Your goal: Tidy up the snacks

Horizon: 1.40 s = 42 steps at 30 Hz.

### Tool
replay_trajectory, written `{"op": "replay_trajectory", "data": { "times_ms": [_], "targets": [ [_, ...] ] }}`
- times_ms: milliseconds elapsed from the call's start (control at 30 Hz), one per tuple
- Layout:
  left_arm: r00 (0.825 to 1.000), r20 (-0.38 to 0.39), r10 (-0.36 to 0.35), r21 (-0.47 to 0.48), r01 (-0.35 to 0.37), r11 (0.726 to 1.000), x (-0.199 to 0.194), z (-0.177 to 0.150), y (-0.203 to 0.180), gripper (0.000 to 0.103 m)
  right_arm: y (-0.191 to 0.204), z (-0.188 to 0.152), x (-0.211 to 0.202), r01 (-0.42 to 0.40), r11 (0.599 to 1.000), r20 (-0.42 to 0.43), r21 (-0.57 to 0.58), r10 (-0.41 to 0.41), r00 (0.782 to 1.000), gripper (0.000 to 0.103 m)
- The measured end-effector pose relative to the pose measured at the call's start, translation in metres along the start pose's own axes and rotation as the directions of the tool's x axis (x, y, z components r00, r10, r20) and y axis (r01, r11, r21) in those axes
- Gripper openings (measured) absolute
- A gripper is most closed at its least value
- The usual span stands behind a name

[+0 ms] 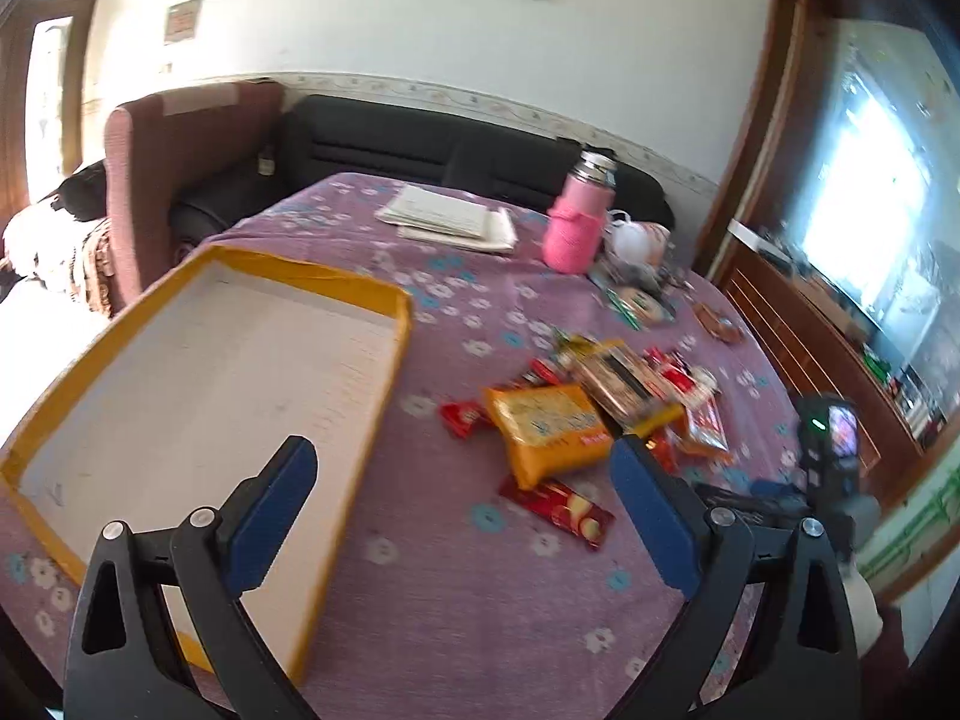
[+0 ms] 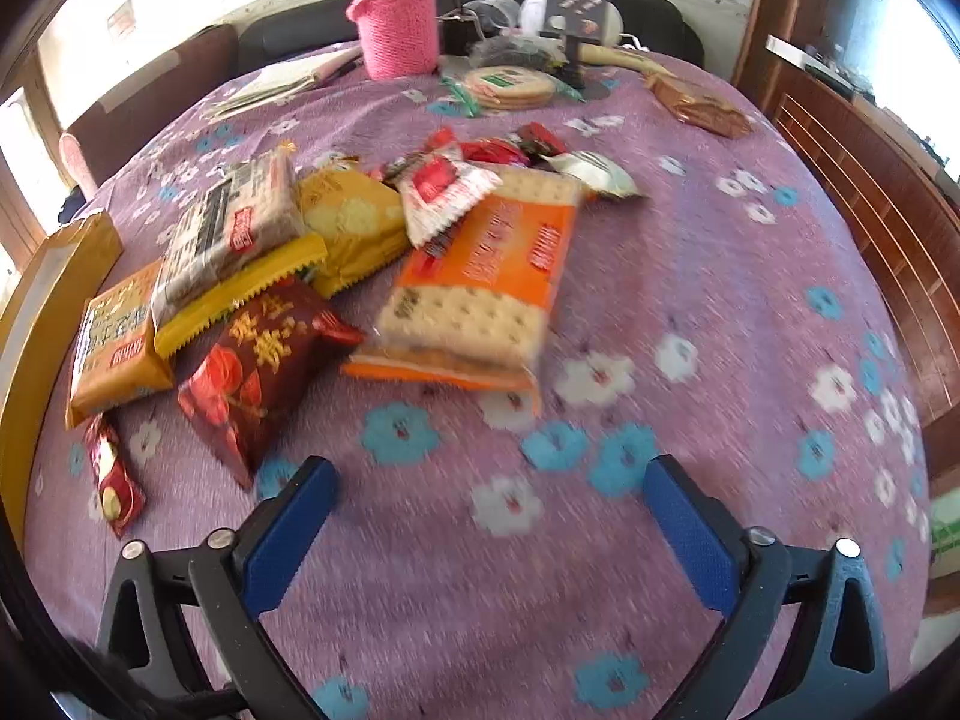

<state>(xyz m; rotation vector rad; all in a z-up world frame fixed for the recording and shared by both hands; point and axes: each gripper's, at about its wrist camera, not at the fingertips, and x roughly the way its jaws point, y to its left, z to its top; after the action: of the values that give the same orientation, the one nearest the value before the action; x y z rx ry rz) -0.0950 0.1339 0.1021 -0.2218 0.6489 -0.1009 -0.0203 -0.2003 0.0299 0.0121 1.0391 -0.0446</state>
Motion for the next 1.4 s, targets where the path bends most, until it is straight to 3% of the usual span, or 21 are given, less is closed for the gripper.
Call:
{"op": "replay_trajectory", "data": {
  "times_ms": [33, 133, 233, 300, 433, 567, 633, 667, 700, 733, 900, 967, 1033, 1133, 1200, 1267, 1333, 1400],
  "targets": [
    [1.0, 0.001, 0.01, -0.011, -0.01, 1.0, -0.001, 0.002, 0.007, 0.099, -0.004, -0.004, -0.007, -0.011, 1.0, 0.014, 0.012, 0.011, 1.0, 0.089],
    [1.0, -0.005, 0.004, -0.032, -0.004, 0.999, 0.002, 0.004, 0.018, 0.099, -0.012, -0.016, -0.037, -0.073, 0.997, 0.105, 0.037, 0.068, 0.992, 0.089],
    [1.0, -0.017, -0.003, -0.033, 0.002, 0.999, 0.01, 0.0, 0.017, 0.099, -0.007, -0.019, -0.059, -0.204, 0.978, 0.196, 0.043, 0.192, 0.962, 0.091],
    [1.0, -0.025, -0.016, -0.039, 0.015, 0.999, 0.011, -0.002, 0.016, 0.099, 0.016, -0.014, -0.058, -0.318, 0.948, 0.156, -0.014, 0.316, 0.936, 0.088],
    [0.998, -0.044, -0.038, -0.027, 0.037, 0.999, 0.009, -0.001, 0.018, 0.099, 0.076, -0.01, -0.045, -0.413, 0.893, 0.058, -0.181, 0.429, 0.901, 0.082],
    [0.99, -0.095, -0.1, 0.032, 0.103, 0.994, 0.009, 0.014, 0.013, 0.099, 0.131, -0.01, -0.022, -0.437, 0.846, -0.029, -0.306, 0.45, 0.893, 0.07],
    [0.987, -0.113, -0.113, 0.109, 0.125, 0.986, 0.012, 0.025, 0.002, 0.099, 0.149, -0.008, -0.009, -0.426, 0.84, -0.066, -0.337, 0.431, 0.9, 0.055],
    [0.985, -0.123, -0.119, 0.134, 0.136, 0.982, 0.015, 0.028, -0.002, 0.099, 0.152, -0.008, -0.007, -0.409, 0.842, -0.052, -0.352, 0.418, 0.907, 0.053],
    [0.982, -0.141, -0.125, 0.158, 0.147, 0.976, 0.021, 0.031, -0.007, 0.099, 0.157, -0.009, -0.008, -0.393, 0.841, -0.041, -0.371, 0.408, 0.912, 0.044],
    [0.977, -0.17, -0.13, 0.179, 0.16, 0.971, 0.031, 0.034, -0.013, 0.099, 0.158, -0.01, -0.008, -0.37, 0.846, -0.034, -0.385, 0.388, 0.921, 0.029],
    [0.946, -0.298, -0.127, 0.251, 0.206, 0.946, 0.089, 0.037, -0.045, 0.099, 0.142, -0.024, -0.017, -0.373, 0.855, -0.021, -0.359, 0.393, 0.919, 0.018],
    [0.921, -0.359, -0.152, 0.248, 0.251, 0.936, 0.117, 0.038, -0.061, 0.099, 0.123, -0.033, -0.025, -0.368, 0.864, 0.003, -0.345, 0.393, 0.92, 0.016],
    [0.909, -0.389, -0.15, 0.274, 0.27, 0.923, 0.14, 0.039, -0.077, 0.098, 0.101, -0.04, -0.028, -0.403, 0.866, 0.012, -0.297, 0.425, 0.905, 0.015],
    [0.912, -0.399, -0.091, 0.355, 0.245, 0.902, 0.17, 0.036, -0.094, 0.098, 0.08, -0.033, -0.017, -0.457, 0.866, 0.001, -0.204, 0.467, 0.884, 0.016],
    [0.891, -0.449, -0.074, 0.378, 0.264, 0.887, 0.185, 0.028, -0.098, 0.098, 0.071, -0.029, -0.011, -0.49, 0.858, -0.018, -0.15, 0.494, 0.869, 0.013],
    [0.866, -0.497, -0.065, 0.411, 0.3, 0.861, 0.185, 0.015, -0.098, 0.079, 0.066, -0.03, -0.011, -0.515, 0.847, -0.023, -0.13, 0.517, 0.856, 0.013],
    [0.842, -0.534, -0.073, 0.417, 0.338, 0.844, 0.179, 0.006, -0.096, 0.071, 0.066, -0.029, -0.01, -0.524, 0.842, -0.03, -0.129, 0.525, 0.85, 0.015],
    [0.841, -0.537, -0.069, 0.433, 0.345, 0.833, 0.169, 0.001, -0.095, 0.069, 0.068, -0.029, -0.011, -0.529, 0.838, -0.032, -0.132, 0.53, 0.847, 0.017]
  ]
}}
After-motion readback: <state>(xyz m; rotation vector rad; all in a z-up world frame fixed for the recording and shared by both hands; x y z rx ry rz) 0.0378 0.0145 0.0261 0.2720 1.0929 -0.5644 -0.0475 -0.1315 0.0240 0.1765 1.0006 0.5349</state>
